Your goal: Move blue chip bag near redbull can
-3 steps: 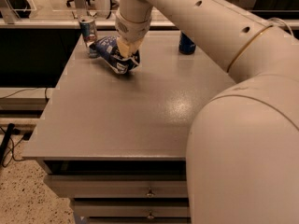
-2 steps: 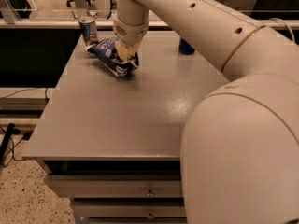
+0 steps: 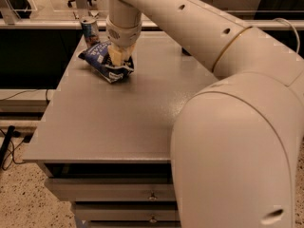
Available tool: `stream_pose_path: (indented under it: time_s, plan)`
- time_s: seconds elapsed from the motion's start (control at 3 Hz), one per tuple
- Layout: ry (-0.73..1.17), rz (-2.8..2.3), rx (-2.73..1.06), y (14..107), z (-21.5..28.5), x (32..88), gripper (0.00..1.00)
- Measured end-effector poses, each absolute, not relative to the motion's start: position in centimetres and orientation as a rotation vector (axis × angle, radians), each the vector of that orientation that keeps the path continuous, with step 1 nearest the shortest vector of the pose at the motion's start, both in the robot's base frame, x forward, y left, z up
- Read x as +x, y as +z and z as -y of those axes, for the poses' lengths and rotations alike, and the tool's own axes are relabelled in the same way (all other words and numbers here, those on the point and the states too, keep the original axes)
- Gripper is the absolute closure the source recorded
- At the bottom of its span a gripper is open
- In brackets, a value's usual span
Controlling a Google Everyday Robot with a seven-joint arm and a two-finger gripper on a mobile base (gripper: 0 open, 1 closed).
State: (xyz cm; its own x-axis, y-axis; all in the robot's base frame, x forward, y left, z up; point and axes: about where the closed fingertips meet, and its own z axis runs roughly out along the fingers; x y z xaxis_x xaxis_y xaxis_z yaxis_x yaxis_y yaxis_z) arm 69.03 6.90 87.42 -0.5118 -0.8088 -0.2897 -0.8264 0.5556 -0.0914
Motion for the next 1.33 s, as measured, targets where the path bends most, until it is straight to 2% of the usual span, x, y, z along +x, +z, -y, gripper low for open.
stream_pose_path:
  time_s: [0.33,0.67,1.0,1.33]
  plan:
    - [0.077,-2.47,-1.361,88.4,-7.6,69.4,0.05]
    - [0.07,-2.461,-1.337,89.2,-7.4,70.0,0.0]
    - [0.071,-2.46,-1.335,89.2,-7.4,70.0,0.0]
    - [0.149,-2.4,-1.269,90.7,-4.9,69.3,0.0]
